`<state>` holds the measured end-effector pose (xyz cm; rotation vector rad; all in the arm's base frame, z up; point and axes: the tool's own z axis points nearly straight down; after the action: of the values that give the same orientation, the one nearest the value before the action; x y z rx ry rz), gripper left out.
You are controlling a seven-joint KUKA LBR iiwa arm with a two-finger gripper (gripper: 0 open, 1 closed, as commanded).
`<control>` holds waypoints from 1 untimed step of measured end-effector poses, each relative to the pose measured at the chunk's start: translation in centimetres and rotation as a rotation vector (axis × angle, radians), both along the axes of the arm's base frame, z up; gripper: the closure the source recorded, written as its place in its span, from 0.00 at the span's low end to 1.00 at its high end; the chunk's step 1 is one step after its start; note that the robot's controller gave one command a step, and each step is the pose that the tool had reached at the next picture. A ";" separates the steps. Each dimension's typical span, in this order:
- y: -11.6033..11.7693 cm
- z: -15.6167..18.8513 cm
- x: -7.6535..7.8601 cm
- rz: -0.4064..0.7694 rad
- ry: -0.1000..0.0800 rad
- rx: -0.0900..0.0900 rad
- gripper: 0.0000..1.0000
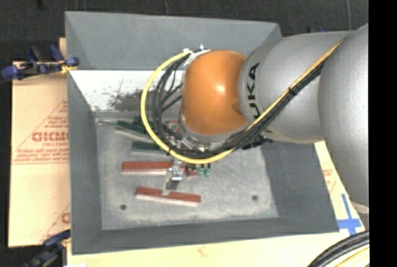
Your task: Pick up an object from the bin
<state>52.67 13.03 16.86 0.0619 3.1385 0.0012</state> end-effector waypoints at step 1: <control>-1.8 -3.4 -0.8 0.059 0.004 -0.001 0.00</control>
Offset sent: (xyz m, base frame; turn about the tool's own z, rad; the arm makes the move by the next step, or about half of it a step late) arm 0.0167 -0.0069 -0.0986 0.0175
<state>51.92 11.25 13.47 -0.0299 3.1435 -0.0006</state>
